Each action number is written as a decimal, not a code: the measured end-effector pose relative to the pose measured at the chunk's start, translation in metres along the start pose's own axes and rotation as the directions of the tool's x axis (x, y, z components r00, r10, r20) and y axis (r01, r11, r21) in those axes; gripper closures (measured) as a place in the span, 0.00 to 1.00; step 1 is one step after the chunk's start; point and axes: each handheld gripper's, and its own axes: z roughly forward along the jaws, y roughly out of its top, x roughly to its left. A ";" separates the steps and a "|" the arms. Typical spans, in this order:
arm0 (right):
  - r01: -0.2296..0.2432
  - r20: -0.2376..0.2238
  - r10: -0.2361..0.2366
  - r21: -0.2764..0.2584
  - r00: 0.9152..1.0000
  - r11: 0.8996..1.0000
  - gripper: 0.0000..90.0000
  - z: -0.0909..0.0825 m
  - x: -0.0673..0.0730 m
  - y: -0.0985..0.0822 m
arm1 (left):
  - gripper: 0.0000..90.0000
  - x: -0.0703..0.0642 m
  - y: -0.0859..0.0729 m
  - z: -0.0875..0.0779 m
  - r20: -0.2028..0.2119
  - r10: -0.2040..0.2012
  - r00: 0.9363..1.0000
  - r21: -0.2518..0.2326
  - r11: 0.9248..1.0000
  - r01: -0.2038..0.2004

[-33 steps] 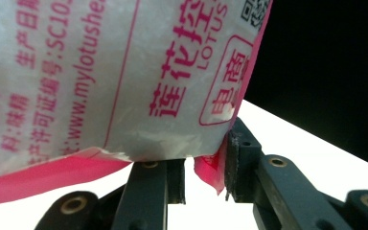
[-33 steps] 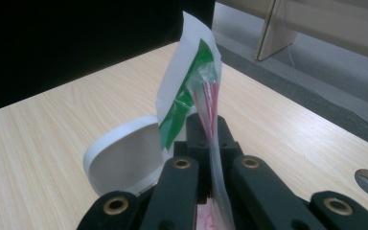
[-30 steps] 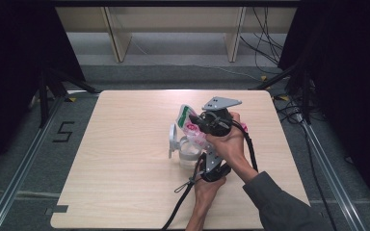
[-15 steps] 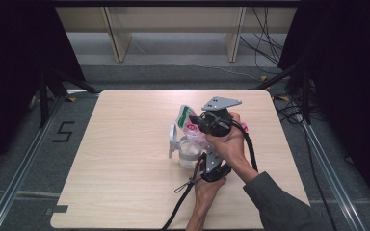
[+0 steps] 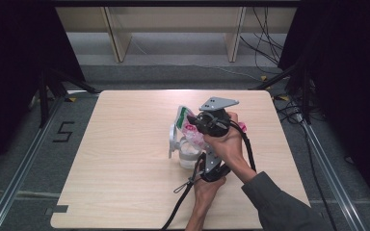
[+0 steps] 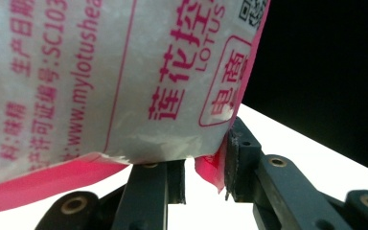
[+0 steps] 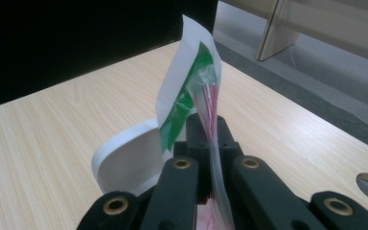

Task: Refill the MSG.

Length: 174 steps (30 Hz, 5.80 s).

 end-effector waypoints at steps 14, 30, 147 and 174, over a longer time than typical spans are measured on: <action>0.030 0.002 -0.030 0.009 1.000 1.000 1.00 0.004 0.001 0.000 | 0.81 0.000 0.000 -0.001 0.010 -0.006 1.000 -0.004 1.000 0.006; 0.001 -0.003 -0.001 0.027 1.000 1.000 1.00 0.007 0.002 0.001 | 0.80 -0.001 0.001 -0.003 0.010 0.006 1.000 -0.001 1.000 -0.006; 0.047 -0.001 -0.047 0.044 0.999 0.998 1.00 0.014 0.007 0.006 | 0.81 0.001 0.002 -0.008 0.058 0.022 0.998 -0.032 0.999 -0.020; 0.047 -0.011 -0.046 0.057 0.999 0.997 1.00 0.015 0.010 0.009 | 0.81 0.001 0.004 -0.010 0.057 0.012 0.998 -0.045 0.999 -0.009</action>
